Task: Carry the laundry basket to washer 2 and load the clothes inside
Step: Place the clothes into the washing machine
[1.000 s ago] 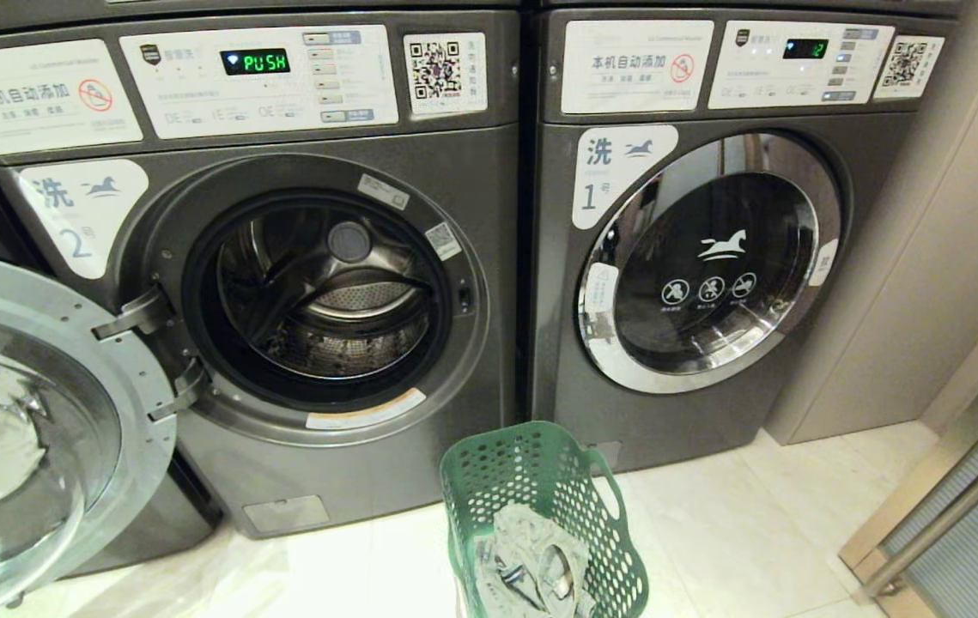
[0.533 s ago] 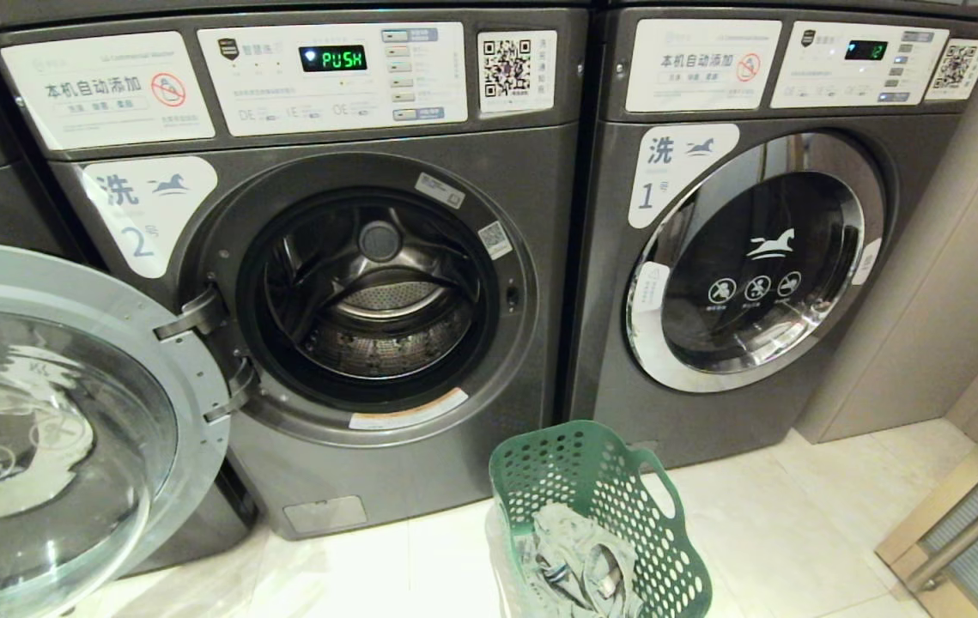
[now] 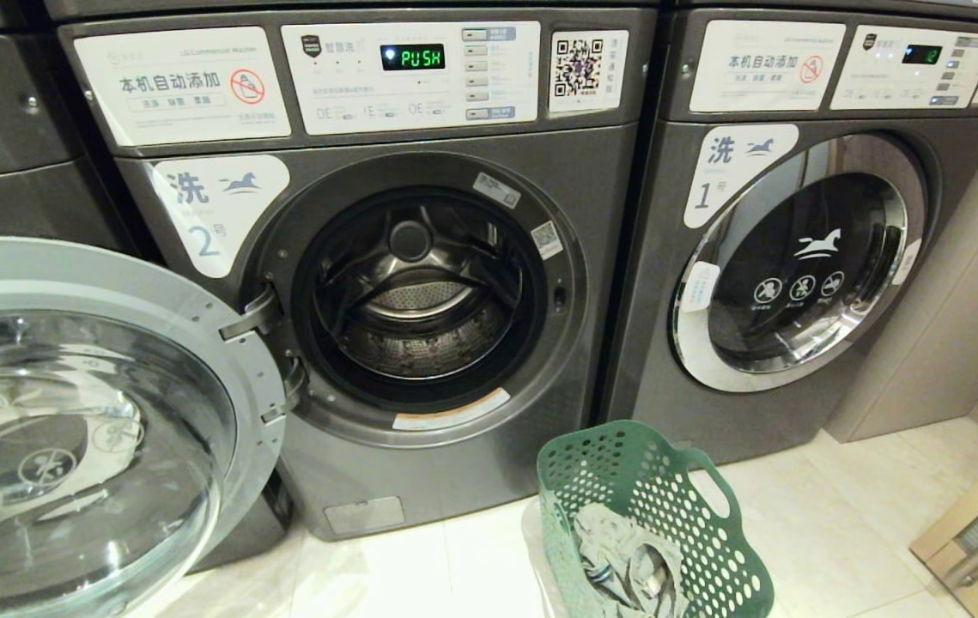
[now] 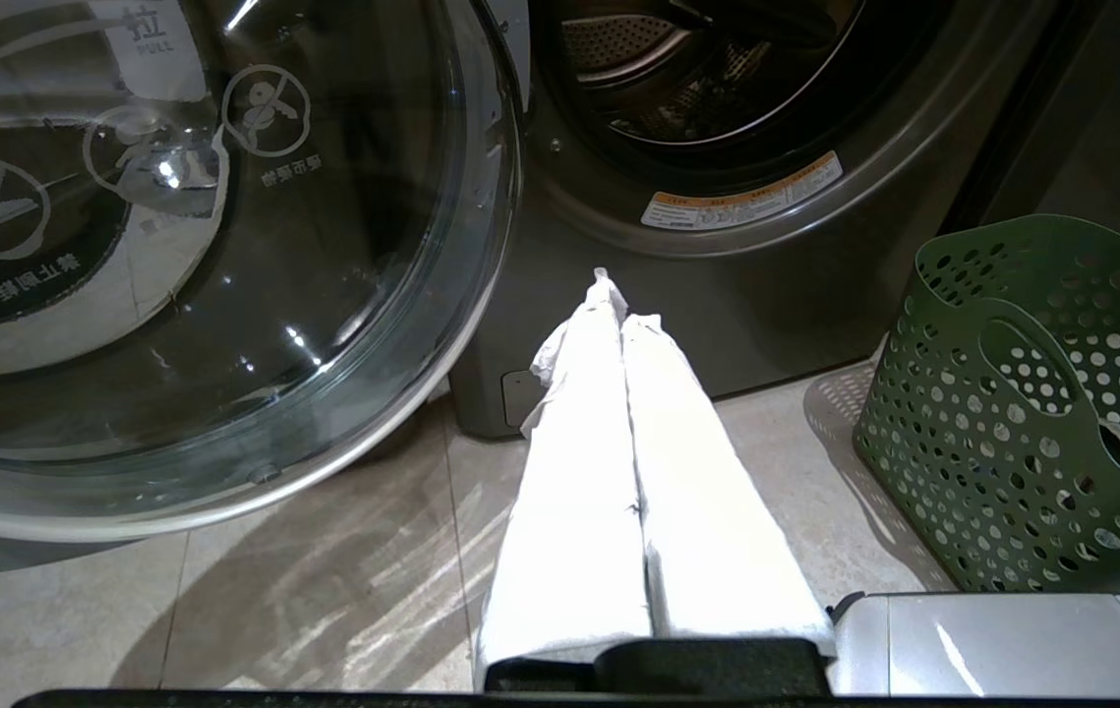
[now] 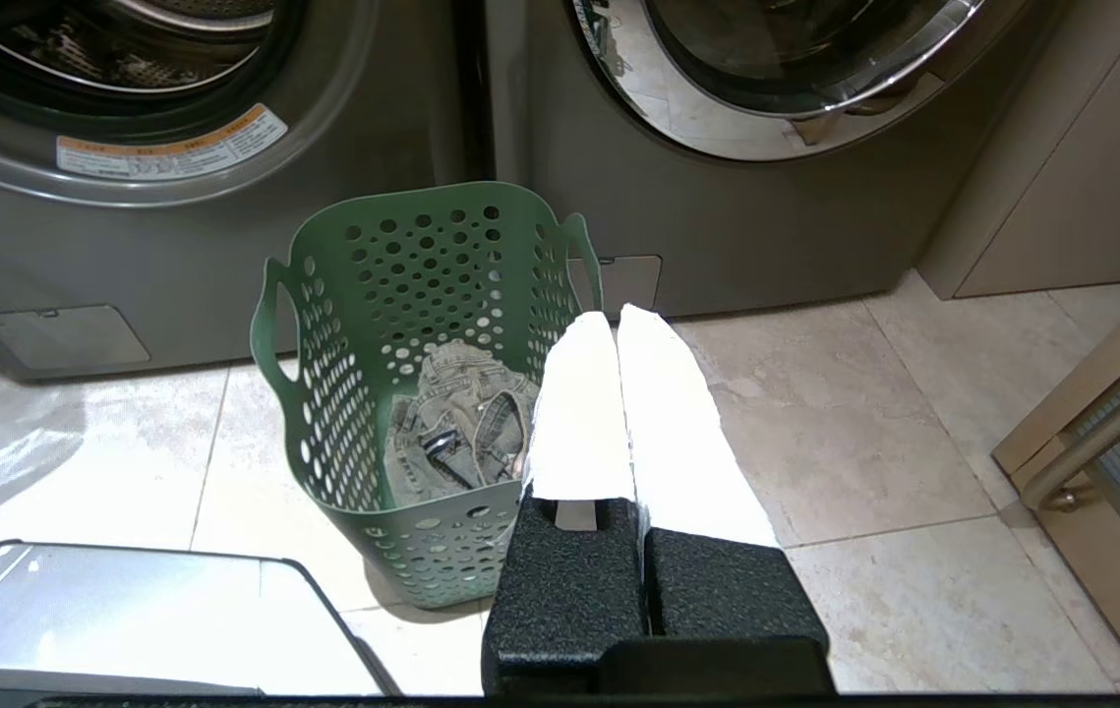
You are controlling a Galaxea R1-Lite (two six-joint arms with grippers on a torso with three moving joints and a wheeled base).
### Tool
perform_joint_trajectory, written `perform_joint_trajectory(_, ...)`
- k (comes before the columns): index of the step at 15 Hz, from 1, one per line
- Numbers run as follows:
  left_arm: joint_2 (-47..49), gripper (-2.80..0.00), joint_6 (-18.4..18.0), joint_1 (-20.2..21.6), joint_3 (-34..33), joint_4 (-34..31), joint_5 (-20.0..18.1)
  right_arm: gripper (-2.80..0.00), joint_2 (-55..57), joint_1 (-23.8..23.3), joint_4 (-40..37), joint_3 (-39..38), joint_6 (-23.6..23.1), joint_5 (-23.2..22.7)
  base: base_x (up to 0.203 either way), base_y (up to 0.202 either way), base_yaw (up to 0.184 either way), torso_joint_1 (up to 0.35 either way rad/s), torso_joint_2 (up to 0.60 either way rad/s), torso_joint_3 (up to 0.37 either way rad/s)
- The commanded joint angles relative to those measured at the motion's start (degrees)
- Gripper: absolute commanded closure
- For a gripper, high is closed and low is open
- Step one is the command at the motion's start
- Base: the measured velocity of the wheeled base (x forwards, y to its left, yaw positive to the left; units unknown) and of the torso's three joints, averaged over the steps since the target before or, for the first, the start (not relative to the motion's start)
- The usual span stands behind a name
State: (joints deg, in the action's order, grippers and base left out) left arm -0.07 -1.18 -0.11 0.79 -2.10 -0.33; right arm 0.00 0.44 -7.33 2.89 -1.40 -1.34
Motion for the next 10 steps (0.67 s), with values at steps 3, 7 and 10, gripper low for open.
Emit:
perform_joint_trajectory(3,0.0,0.00,0.0,0.0,0.0,0.0,0.1,0.00,0.0,0.0,-0.1,0.0,0.0,0.0,0.000,0.000,0.000,0.000,0.00,0.000)
perform_joint_trajectory(7,0.0,0.00,0.4,0.0,0.1,0.0,0.1,0.00,0.0,0.1,0.0,0.0,0.0,-0.1,0.000,0.000,0.000,0.000,0.00,0.000)
perform_joint_trajectory(10,0.0,0.00,0.9,0.0,0.0,0.0,0.1,0.00,0.1,0.0,-0.1,0.0,0.0,-0.1,0.000,0.000,0.000,0.000,0.00,0.000)
